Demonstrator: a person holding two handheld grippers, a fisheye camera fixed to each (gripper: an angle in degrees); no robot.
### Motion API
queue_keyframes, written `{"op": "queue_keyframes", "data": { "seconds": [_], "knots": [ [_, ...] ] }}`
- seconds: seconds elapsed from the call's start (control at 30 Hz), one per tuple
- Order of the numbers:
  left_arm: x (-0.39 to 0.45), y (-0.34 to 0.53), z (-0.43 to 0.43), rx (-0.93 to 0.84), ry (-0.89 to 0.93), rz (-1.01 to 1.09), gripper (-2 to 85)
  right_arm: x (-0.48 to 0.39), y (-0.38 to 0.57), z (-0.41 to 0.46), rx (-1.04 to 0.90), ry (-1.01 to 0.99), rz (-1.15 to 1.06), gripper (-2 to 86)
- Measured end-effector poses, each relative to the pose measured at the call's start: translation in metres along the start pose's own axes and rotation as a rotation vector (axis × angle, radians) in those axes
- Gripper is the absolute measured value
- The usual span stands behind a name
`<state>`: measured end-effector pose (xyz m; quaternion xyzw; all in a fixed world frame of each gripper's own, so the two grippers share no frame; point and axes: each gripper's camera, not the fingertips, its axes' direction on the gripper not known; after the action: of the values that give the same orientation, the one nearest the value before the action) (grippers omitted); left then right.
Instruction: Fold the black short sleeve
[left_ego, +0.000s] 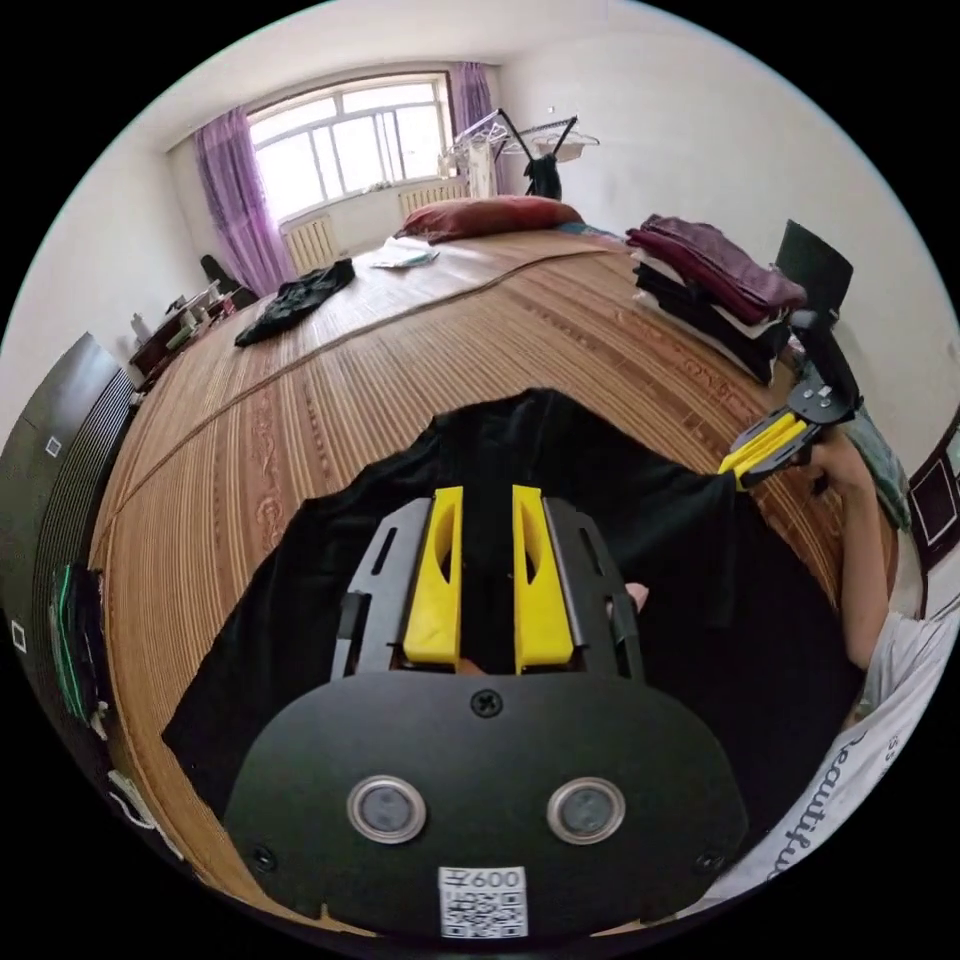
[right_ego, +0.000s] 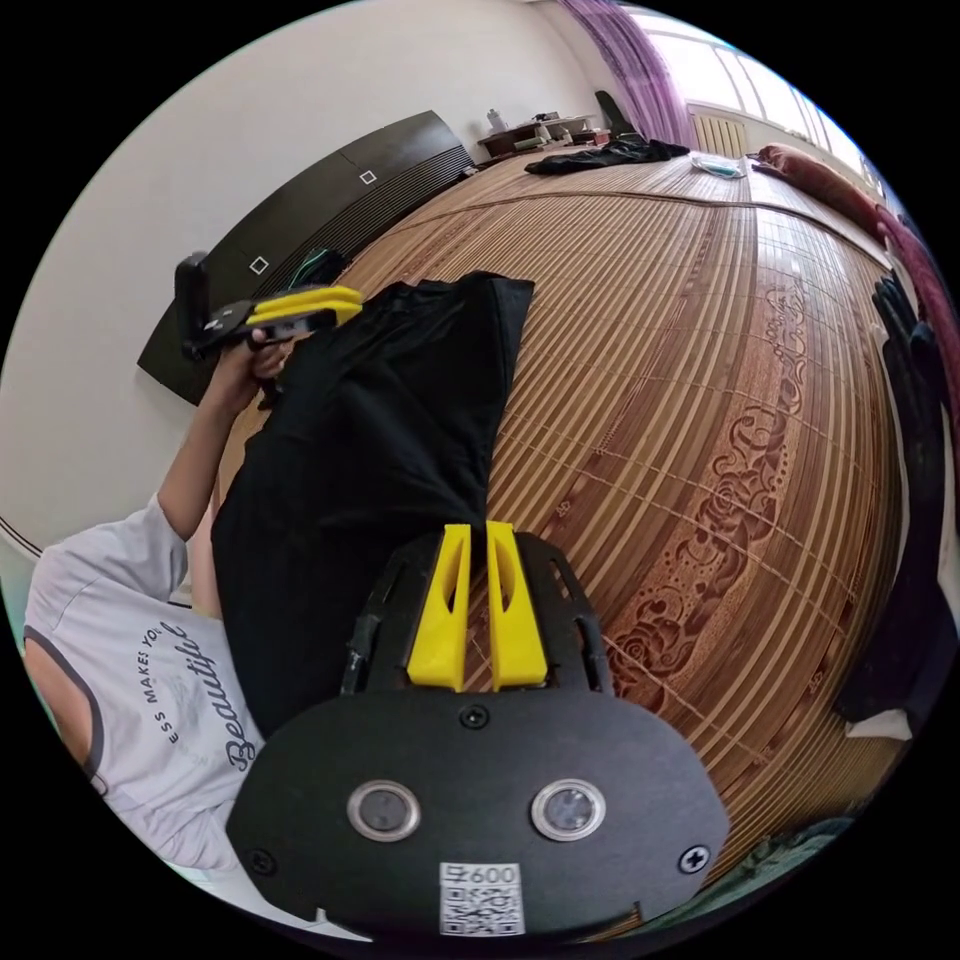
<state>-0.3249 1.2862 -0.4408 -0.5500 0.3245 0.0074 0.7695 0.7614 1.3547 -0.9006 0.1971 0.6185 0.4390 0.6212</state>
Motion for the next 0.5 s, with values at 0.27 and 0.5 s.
{"op": "queue_keyframes", "data": {
  "seconds": [0.27,0.5],
  "knots": [
    [-0.017,-0.138,0.064,-0.222,0.333,0.101,11.9,0.003,-0.005,-0.004,0.013,-0.018,0.0,-0.8],
    [-0.045,-0.168,0.026,-0.12,0.438,0.039,3.9,0.002,-0.009,-0.004,0.013,-0.018,0.004,-0.8]
  ]
}}
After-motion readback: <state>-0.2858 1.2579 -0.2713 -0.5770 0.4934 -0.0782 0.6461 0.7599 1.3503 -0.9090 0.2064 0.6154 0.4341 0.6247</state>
